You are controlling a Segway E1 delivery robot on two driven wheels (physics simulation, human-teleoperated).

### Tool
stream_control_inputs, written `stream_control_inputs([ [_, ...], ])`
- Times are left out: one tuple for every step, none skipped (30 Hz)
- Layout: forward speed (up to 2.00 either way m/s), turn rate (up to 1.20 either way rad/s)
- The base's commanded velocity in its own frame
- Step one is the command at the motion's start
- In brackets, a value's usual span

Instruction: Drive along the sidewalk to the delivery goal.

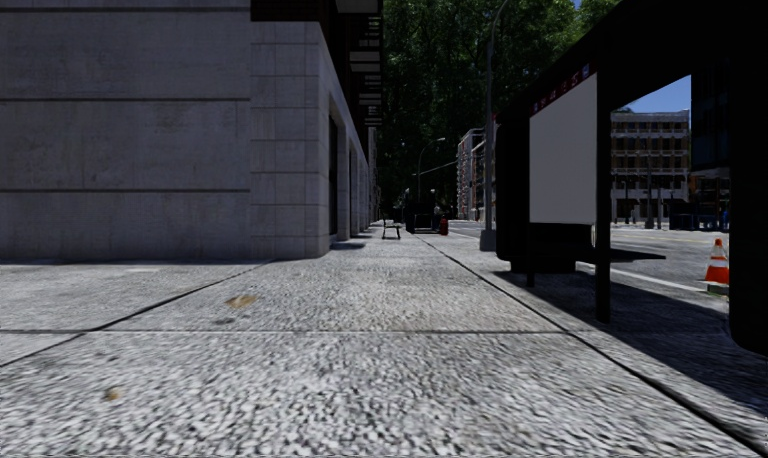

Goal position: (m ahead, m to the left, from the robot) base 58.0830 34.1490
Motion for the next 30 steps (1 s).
stream_control_inputs([
  [2.00, 0.00],
  [2.00, 0.00],
  [2.00, 0.00],
  [2.00, 0.00],
  [2.00, 0.00],
  [2.00, 0.00],
  [2.00, 0.00],
  [2.00, 0.00],
  [2.00, 0.00],
  [2.00, 0.00],
  [2.00, 0.00],
  [2.00, 0.00],
  [2.00, 0.00],
  [2.00, 0.00],
  [2.00, 0.00],
  [2.00, 0.00],
  [2.00, 0.00],
  [2.00, 0.00],
  [2.00, 0.00],
  [2.00, 0.00],
  [2.00, 0.00],
  [2.00, 0.00],
  [2.00, 0.00],
  [2.00, 0.00],
  [2.00, 0.00],
  [2.00, 0.00],
  [2.00, 0.00],
  [2.00, 0.00],
  [2.00, 0.00],
  [2.00, 0.00],
])
